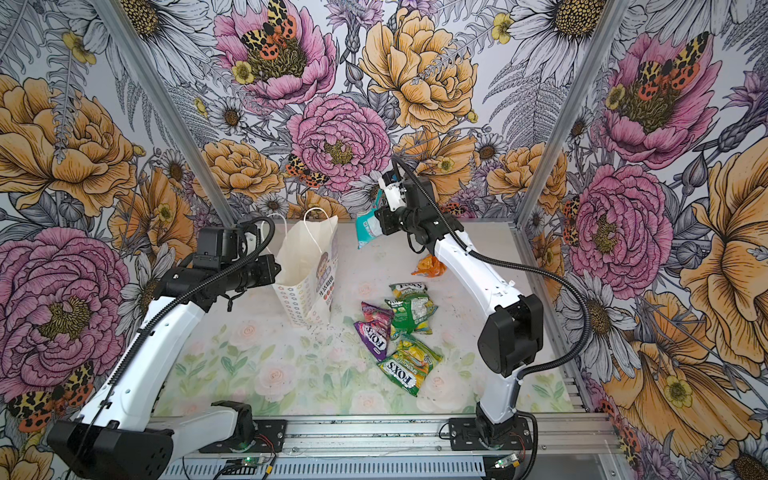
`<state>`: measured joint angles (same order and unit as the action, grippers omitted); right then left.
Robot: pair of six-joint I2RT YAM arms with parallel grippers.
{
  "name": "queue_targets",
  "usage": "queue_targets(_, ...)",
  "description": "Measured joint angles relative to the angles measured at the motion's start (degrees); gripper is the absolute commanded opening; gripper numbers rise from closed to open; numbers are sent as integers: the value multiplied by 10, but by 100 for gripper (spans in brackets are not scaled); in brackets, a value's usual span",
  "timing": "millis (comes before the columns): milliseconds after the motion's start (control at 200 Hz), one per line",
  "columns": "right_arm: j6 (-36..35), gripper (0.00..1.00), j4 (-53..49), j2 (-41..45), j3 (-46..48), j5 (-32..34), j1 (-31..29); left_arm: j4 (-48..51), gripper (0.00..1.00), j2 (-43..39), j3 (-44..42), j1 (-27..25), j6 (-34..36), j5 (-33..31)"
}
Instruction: Place the snacks into the paper bag
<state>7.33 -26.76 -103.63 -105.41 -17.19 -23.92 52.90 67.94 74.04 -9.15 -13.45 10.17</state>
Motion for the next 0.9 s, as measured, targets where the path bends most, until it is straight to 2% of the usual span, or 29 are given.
queue_targets(325, -3, 0, -13, 0, -103, -3, 6, -26, 0, 29, 1, -3, 0, 9)
queue_targets(565, 21, 0, -18, -12, -189, -32, 7, -27, 0, 30, 1, -5, 0, 10)
queue_targets(901, 56, 0, -12, -21, -226, -84, -1, -28, 0, 30, 1, -5, 0, 10)
